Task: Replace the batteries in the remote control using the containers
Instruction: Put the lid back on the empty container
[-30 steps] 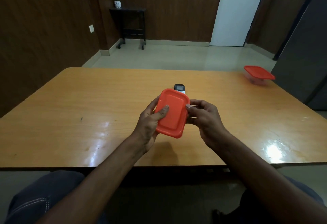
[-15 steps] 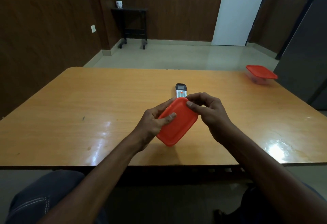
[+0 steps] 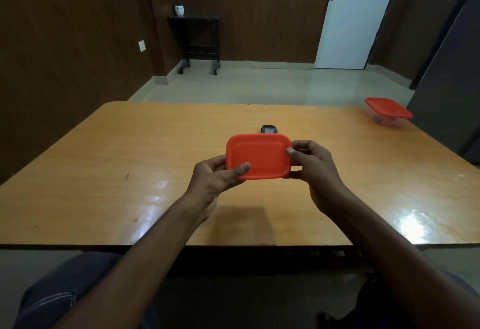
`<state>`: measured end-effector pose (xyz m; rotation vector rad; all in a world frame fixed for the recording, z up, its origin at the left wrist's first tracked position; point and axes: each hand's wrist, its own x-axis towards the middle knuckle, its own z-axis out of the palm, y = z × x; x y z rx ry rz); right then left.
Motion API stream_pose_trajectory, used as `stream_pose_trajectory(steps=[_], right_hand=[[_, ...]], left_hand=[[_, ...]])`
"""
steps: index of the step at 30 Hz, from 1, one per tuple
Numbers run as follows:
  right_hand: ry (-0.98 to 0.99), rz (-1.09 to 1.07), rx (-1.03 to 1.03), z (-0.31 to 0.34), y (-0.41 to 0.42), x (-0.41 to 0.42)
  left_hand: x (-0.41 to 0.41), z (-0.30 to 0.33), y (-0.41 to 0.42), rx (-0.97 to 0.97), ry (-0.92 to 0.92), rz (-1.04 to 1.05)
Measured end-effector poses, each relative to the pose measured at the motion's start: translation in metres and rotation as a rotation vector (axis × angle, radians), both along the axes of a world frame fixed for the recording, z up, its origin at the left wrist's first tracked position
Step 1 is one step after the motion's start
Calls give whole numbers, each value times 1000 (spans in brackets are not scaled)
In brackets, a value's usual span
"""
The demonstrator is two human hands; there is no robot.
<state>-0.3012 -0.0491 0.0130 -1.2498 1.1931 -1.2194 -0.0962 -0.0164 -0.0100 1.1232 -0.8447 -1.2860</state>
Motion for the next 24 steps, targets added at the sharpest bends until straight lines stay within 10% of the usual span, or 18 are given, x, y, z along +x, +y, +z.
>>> stream_pose_trajectory(steps=[4, 10, 18, 24], right_hand=[[94, 51, -33, 0, 0, 2], [685, 43, -637, -10, 2, 3], [570, -77, -652, 2, -3, -5], [651, 111, -624, -4, 11, 4]], left_hand=[[4, -3, -2, -43, -97, 23], [4, -7, -3, -162, -443, -28], [-3, 4, 7, -291, -299, 107], [3, 2, 5, -426, -748, 173]])
